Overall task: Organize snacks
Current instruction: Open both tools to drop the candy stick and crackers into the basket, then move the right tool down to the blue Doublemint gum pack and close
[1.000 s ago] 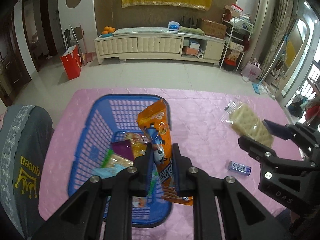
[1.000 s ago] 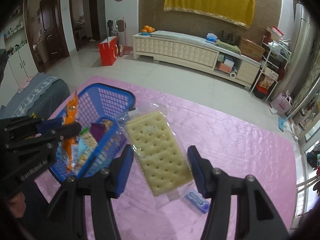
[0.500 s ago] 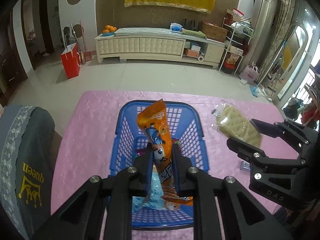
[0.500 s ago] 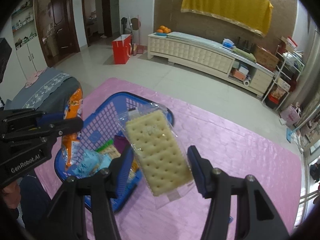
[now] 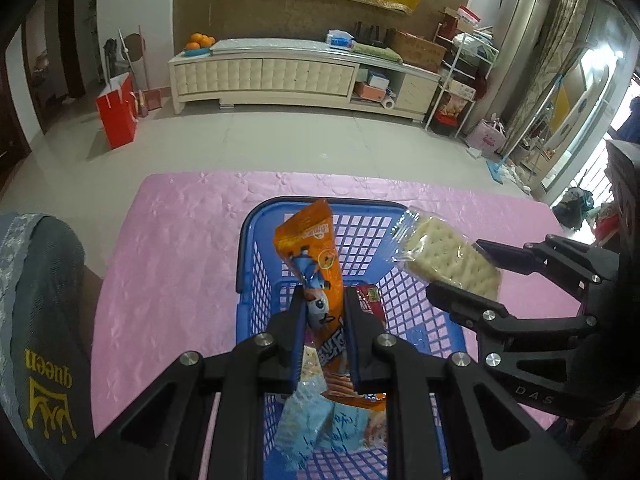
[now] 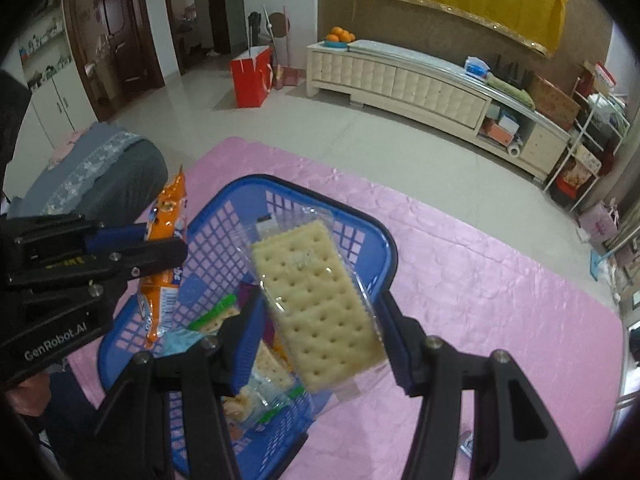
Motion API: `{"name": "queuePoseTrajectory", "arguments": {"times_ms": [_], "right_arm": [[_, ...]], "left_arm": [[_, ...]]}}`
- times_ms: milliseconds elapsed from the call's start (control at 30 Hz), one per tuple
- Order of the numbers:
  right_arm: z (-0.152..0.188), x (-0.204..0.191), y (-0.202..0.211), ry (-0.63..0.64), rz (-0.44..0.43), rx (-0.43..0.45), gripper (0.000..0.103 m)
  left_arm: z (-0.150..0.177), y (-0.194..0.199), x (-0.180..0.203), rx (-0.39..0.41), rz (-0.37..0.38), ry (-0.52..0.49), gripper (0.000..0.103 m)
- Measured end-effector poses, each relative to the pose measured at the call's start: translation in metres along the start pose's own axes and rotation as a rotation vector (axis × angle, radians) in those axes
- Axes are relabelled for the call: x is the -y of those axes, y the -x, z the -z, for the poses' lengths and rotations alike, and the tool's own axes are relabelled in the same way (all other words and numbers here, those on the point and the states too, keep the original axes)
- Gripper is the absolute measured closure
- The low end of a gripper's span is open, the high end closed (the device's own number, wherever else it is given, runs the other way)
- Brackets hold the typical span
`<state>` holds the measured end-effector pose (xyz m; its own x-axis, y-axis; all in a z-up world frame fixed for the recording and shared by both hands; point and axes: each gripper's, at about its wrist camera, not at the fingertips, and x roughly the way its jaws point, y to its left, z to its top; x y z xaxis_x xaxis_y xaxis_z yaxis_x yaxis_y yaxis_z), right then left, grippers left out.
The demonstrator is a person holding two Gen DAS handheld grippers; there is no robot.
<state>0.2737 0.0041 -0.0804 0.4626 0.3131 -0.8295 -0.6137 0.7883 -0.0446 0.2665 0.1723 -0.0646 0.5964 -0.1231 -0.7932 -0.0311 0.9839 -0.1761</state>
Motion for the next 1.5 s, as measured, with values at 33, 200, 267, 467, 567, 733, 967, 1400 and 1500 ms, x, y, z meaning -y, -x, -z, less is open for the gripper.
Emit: {"name": "queuePoseTrajectory", "arguments": {"times_ms": [33, 200, 267, 467, 567, 733, 967, 1400, 1500], "right_arm": [[-0.001, 0.0, -0.003, 0.003, 0.002, -0.005, 0.043], [-0.005, -0.004, -0.013, 0.021, 0.008, -0.014, 0.043], [-0.008, -0.007, -0.018, 0.032, 0.006, -0.019, 0.043], [-0.009, -0.011, -0.03, 0.068, -0.001, -0.043, 0.037], [-0.008, -0.007, -0.029, 0.044, -0.017, -0.043, 0.02], [-0.004, 0.003, -0.017, 0.015, -0.006, -0.026, 0.015], [0.006, 0.03, 0.019, -0.042, 0.016, 0.004, 0.015], [0.054, 0.094, 0.082, -0.122, 0.082, 0.052, 0.014], [0.069, 0.107, 0.085, -0.141, 0.097, 0.047, 0.014]], "left_arm": [[-0.001, -0.004, -0.002, -0.006, 0.002, -0.001, 0.087], [-0.005, -0.021, -0.006, -0.033, 0.013, -0.016, 0.087], [-0.006, -0.025, -0.007, -0.041, 0.01, -0.015, 0.085], [-0.004, -0.022, -0.014, -0.03, -0.043, -0.006, 0.055], [-0.001, -0.015, -0.017, -0.03, -0.032, 0.008, 0.05], [0.004, 0.001, -0.011, -0.012, -0.049, -0.008, 0.05], [0.012, 0.022, 0.022, 0.011, -0.055, -0.082, 0.042], [0.023, 0.035, 0.127, 0.035, -0.01, -0.233, 0.034], [0.03, 0.029, 0.153, 0.028, -0.001, -0.273, 0.033]]}}
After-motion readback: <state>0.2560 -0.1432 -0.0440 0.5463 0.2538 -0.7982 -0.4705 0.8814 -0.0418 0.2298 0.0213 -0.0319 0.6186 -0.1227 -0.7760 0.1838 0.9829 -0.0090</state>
